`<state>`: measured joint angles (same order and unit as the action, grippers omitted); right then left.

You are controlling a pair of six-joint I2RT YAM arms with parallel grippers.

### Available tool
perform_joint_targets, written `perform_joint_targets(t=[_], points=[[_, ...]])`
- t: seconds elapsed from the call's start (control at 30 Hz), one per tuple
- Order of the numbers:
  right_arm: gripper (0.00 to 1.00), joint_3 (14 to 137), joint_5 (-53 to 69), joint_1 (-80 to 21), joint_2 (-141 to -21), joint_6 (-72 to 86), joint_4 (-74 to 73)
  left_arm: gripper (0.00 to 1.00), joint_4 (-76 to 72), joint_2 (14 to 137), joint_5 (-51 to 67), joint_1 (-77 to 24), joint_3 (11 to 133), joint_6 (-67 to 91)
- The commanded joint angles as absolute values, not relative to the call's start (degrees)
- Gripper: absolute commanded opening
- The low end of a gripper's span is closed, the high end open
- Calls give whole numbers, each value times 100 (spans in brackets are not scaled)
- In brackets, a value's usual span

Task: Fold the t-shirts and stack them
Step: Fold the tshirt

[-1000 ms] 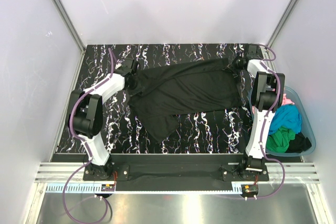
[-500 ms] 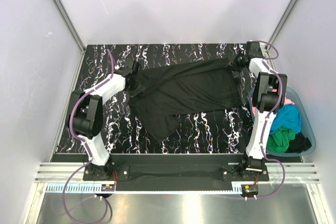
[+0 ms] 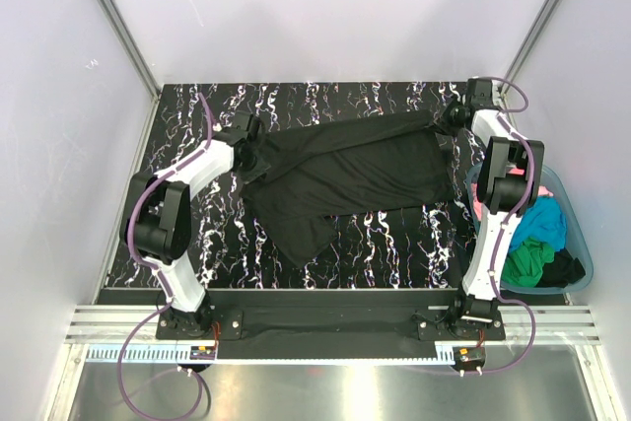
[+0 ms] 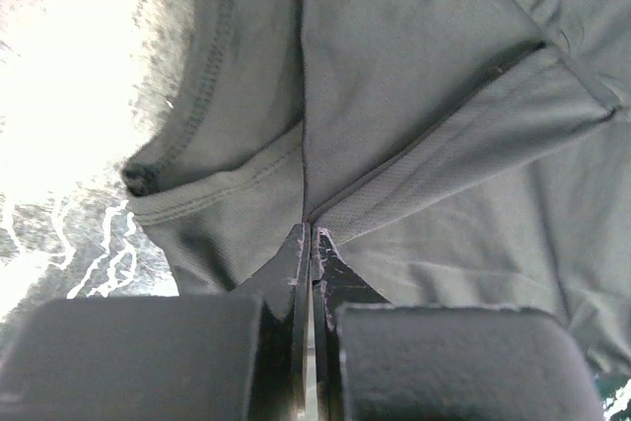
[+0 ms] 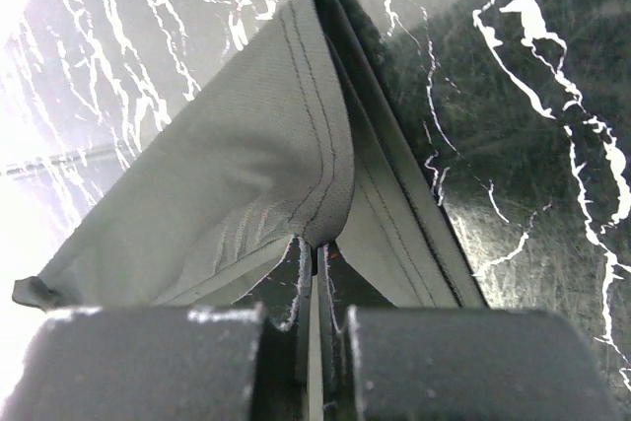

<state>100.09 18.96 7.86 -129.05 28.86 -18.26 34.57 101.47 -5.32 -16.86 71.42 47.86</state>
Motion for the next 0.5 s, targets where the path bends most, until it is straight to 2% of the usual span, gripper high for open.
perform_joint_targets(t=[0.0,0.07,0.1,0.13,0.2,0.27,0.47], points=[[0,9958,1732,817,-12683,2751,-1775,0,3296,10116,-299,-1784,7093,4781],[2,9914,1731,817,-12648,2751,-1784,14,3322,10081,-177,-1802,7093,4790],[11,9905,1731,817,-12630,2751,-1802,21,3340,10055,-150,-1819,7101,4790],[18,9923,1714,817,-12604,2760,-1897,34,3418,10029,-106,-1811,7171,4781],[28,10036,1618,826,-12577,2777,-2100,41,3559,9914,-166,-1784,7373,4685],[32,10072,1573,817,-12455,2812,-2355,50,3726,9870,-289,-1679,7819,4458],[37,9696,1416,765,-11813,3014,-2804,50,3727,10572,-352,-565,8919,3771]])
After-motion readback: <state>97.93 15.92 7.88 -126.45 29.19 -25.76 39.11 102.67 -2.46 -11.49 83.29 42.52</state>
